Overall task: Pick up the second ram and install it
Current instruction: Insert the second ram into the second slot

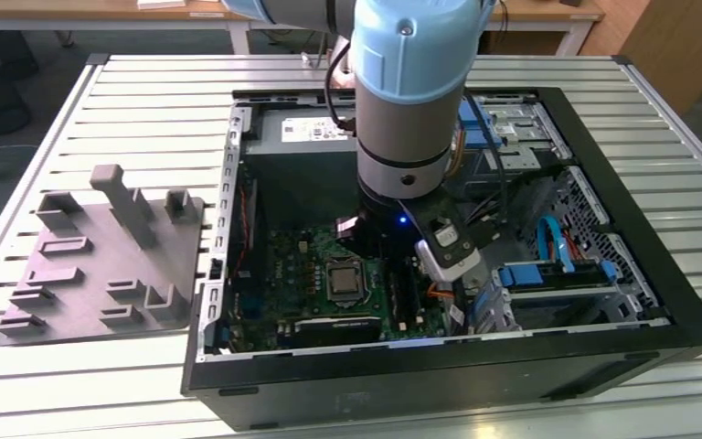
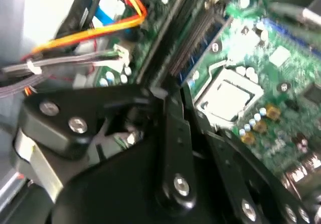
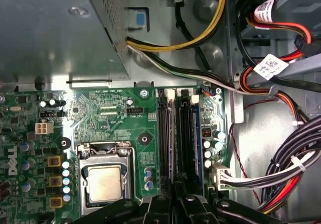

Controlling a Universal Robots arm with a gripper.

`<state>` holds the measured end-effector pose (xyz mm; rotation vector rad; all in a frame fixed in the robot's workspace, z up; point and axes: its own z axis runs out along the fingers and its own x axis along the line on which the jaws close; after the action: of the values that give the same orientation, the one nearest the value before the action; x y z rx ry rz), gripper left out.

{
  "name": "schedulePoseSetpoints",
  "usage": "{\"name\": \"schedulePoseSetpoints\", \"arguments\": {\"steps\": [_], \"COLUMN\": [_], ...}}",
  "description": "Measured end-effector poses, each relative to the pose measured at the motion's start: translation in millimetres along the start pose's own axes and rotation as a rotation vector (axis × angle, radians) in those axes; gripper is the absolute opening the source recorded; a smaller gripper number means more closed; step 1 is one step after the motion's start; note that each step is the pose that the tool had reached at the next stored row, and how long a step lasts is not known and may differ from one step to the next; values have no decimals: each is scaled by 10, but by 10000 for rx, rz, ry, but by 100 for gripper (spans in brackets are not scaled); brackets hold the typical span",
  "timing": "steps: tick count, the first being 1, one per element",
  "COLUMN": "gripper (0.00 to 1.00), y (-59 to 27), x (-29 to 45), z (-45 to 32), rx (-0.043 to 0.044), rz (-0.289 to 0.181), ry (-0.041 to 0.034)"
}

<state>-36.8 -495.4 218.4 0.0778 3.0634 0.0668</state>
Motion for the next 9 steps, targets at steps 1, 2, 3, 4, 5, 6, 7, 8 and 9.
{"name": "schedulePoseSetpoints", "arguments": {"steps": [1,2,3,4,5,6,7,8,9], "gripper": [14,14,14,14,14,14,14,14,14], "y": [2,2,2,2,2,2,2,2,2], "x": [0,-1,-1,-1,-1,-1,-1,-1,-1], "z": [-4,-9,-9,-9,-9,-9,-9,-10,-10], "rx": [-4,-4,-6,-6,-6,-6,-5,-4,-4], "rz": [-2,-4,-5,-6,-6,-7,-7,-7,-22], "ry": [-1,-1,-2,-2,-2,-2,-2,-2,-2]}}
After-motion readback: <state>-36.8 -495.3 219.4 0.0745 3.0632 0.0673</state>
